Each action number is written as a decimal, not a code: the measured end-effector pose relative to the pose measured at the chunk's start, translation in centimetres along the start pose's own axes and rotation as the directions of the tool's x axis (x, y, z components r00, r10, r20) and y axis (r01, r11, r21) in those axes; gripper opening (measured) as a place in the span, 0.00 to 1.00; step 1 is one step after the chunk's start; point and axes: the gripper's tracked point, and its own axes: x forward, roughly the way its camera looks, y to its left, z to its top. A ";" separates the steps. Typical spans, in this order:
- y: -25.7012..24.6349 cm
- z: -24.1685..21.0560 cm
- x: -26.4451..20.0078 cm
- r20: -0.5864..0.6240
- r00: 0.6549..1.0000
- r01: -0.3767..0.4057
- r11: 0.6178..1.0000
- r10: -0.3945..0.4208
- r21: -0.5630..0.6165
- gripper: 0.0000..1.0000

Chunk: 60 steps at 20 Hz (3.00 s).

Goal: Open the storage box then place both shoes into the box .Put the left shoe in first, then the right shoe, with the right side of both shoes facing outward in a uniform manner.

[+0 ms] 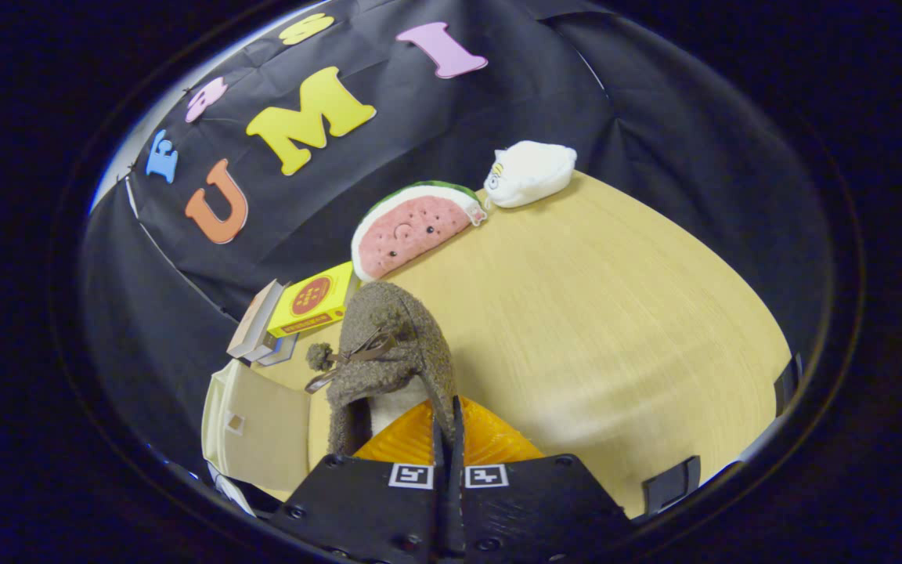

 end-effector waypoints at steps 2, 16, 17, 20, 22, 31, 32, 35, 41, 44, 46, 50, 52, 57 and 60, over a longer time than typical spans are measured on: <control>4.0 0.3 -1.4 0.019 1.000 -0.023 0.999 0.024 -0.027 0.00; 33.5 -8.4 -0.2 0.007 0.989 -0.146 0.989 0.146 0.022 0.00; 34.0 -9.4 0.6 0.009 0.992 -0.128 0.991 0.128 0.041 0.00; 34.9 -12.1 2.9 0.009 0.998 -0.068 0.996 0.067 0.065 0.00; 34.8 -13.3 3.7 0.021 0.999 -0.031 0.998 0.030 0.053 0.00; 32.6 -14.6 4.6 0.124 0.987 0.092 0.995 -0.097 0.049 0.02; 32.9 -14.6 4.6 0.125 0.989 0.075 0.996 -0.080 0.041 0.03; 33.1 -15.0 4.6 0.117 0.991 0.059 0.998 -0.062 0.032 0.16; 35.8 -14.8 2.1 0.147 0.985 -0.084 0.996 0.087 -0.029 0.67; 36.6 -13.7 -0.4 0.215 0.965 -0.133 0.985 0.153 -0.107 0.88; 36.7 -12.5 -2.2 0.272 0.945 -0.135 0.974 0.183 -0.184 0.94; 35.3 -8.5 -7.5 0.402 0.876 -0.121 0.927 0.268 -0.356 0.96; 33.0 -6.5 -10.2 0.467 0.836 -0.089 0.910 0.289 -0.404 0.96; 25.6 -3.2 -16.0 0.578 0.761 -0.021 0.902 0.294 -0.432 0.96; 22.2 -2.7 -18.2 0.638 0.711 0.005 0.905 0.295 -0.424 0.96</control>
